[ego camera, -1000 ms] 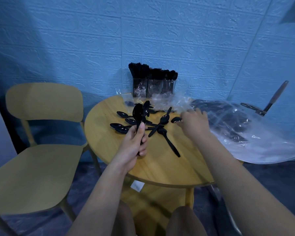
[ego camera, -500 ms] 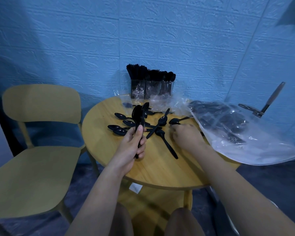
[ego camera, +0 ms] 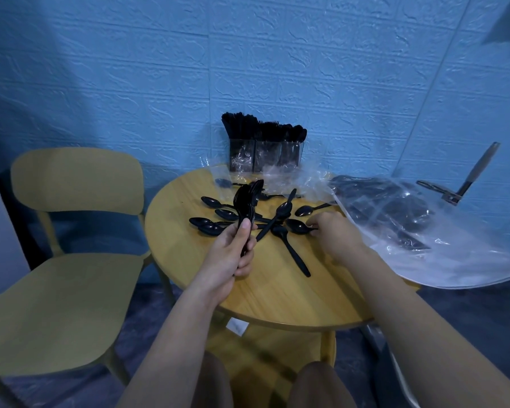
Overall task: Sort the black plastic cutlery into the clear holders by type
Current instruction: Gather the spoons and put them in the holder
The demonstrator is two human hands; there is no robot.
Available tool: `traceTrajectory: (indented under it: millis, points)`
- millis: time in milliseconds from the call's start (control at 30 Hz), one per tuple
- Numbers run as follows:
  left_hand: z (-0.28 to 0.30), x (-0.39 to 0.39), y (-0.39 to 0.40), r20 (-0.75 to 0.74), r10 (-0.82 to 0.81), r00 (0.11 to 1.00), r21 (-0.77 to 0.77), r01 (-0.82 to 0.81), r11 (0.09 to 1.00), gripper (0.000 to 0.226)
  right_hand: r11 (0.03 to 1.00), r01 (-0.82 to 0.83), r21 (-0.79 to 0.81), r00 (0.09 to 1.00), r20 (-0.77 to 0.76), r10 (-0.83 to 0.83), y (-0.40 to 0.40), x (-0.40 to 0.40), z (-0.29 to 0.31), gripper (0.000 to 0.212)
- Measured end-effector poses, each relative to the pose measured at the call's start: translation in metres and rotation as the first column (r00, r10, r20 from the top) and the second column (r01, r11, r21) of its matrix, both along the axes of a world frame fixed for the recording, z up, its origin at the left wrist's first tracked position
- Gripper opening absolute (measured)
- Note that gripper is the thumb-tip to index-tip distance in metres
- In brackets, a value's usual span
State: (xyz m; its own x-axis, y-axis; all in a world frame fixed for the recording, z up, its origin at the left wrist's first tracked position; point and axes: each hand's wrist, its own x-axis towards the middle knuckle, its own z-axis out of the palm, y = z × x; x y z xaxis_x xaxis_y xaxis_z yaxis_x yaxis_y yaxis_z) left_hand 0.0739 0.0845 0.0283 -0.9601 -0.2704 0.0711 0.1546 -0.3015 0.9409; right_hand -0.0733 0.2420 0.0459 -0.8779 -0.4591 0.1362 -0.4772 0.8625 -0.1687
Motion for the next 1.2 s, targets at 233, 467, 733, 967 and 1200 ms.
traceTrajectory:
  millis: [233, 467, 733, 967, 1200]
  points:
    - [-0.001, -0.002, 0.001, 0.016, 0.05, 0.999, -0.004, -0.05, 0.999, 0.022, 0.738, 0.046, -0.674, 0.961, 0.231, 0.152, -0.019, 0.032, 0.026, 0.029]
    - [-0.003, -0.005, 0.003, 0.036, 0.132, 0.991, -0.048, -0.13, 0.99, 0.028, 0.436, 0.119, -0.892, 0.825, 0.334, 0.457, -0.06, 0.072, 0.03, 0.052]
    - [-0.001, -0.004, 0.006, 0.026, 0.122, 0.992, -0.022, -0.121, 0.992, 0.02, 0.634, -0.066, -0.77, 0.911, 0.213, 0.353, -0.069, 0.069, 0.023, 0.033]
    - [0.001, -0.004, 0.002, 0.033, 0.103, 0.994, 0.072, -0.105, 0.992, 0.021, 0.99, -0.016, -0.138, 0.988, 0.151, 0.037, -0.034, 0.045, 0.027, 0.035]
    - [0.001, -0.001, 0.002, 0.036, 0.084, 0.996, 0.018, -0.085, 0.996, 0.019, 0.992, 0.0, 0.122, 0.968, 0.248, -0.031, -0.032, 0.044, 0.022, 0.025]
